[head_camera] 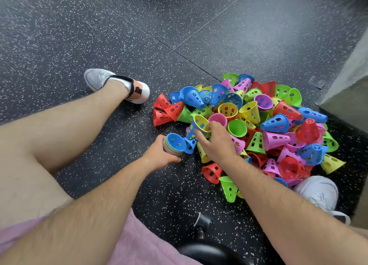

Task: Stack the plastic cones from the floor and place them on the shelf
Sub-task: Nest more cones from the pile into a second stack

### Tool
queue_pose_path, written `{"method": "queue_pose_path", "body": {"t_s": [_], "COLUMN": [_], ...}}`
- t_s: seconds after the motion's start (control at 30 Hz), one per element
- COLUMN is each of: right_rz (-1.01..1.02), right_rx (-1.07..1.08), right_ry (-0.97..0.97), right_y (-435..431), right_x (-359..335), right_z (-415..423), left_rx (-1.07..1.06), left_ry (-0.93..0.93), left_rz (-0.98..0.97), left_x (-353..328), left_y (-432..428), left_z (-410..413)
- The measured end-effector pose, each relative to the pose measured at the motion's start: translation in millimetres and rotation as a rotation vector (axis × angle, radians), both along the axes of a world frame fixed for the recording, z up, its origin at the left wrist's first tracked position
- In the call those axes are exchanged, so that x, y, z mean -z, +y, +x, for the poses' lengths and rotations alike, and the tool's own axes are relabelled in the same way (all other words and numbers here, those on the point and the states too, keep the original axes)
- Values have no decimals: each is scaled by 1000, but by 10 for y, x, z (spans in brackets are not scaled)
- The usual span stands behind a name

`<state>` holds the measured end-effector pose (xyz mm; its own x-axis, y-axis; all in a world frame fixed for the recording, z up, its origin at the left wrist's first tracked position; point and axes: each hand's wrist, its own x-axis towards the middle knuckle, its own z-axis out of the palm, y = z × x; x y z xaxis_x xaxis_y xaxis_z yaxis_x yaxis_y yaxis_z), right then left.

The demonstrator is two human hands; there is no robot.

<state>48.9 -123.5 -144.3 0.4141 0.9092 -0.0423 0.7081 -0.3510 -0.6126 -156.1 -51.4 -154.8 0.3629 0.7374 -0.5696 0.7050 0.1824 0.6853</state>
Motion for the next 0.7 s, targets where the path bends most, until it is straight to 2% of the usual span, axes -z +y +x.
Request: {"method": "queue_pose_path", "body": {"t_s": [0.27,0.43,0.5,0.6,0.7], "right_rz": [37,-107,-136,-95,-168], "right_rx": [-138,-345,-349,-264,-280], "right_ry": [90,55,79,-38,-232], "right_y": [9,0,-11,14,9], "right_x": [-59,8,22,88,227], "right_z": [-134,-235,-272,-297,-296], "left_rx": [-17,-37,-28,-15,-2], "left_ry": [-28,-66,-59,-26,4], "left_rz": [2,-13,-16,-8,-15], "left_x": [-28,-12,-8,21,55], "left_y": [-13,2,5,14,34], "left_z": [0,-1,-7,-31,-56]}}
